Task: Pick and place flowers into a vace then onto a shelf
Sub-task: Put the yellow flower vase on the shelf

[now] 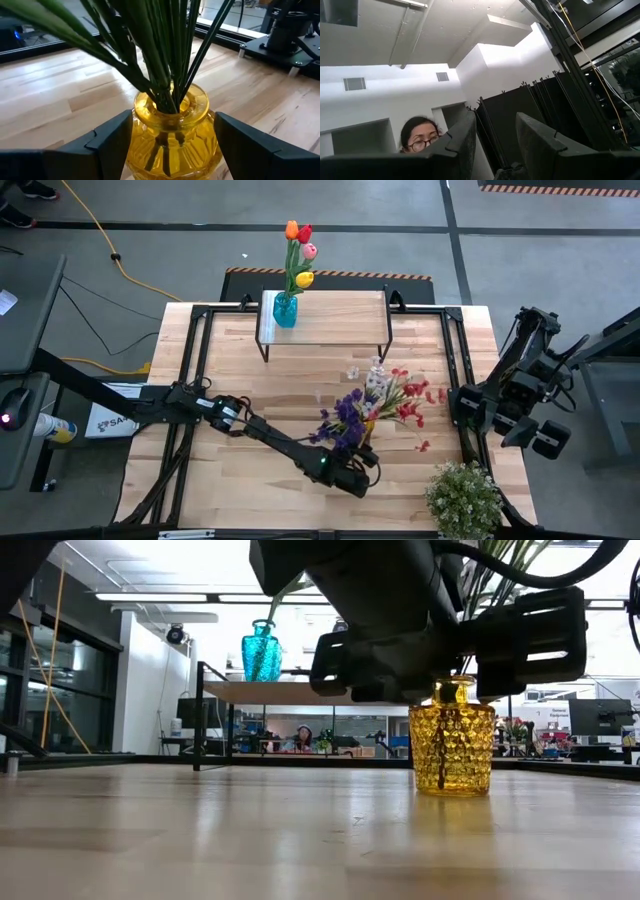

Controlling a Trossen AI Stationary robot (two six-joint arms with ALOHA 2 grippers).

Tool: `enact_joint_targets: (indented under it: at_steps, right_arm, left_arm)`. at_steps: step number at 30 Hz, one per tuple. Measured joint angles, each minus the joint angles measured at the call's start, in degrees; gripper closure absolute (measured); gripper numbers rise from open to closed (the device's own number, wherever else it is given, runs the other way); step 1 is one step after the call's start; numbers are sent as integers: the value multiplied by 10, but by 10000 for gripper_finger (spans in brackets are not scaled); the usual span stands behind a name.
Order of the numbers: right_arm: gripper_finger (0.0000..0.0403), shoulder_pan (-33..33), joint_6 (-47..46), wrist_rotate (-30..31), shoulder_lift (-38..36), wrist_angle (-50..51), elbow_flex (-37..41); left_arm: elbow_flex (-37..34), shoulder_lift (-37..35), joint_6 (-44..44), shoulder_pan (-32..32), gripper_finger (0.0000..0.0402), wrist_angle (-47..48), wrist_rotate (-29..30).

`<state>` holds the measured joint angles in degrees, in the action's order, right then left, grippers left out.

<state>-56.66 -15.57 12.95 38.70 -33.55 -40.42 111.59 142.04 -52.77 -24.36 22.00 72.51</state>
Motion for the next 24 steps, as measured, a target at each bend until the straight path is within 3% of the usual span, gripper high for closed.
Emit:
enact_joint_targets:
  at_steps: [24]
  right_arm:
    - [272,0,0,-1,0,11,0]
  left_arm:
    - [2,0,-32,19,92,-25,-19]
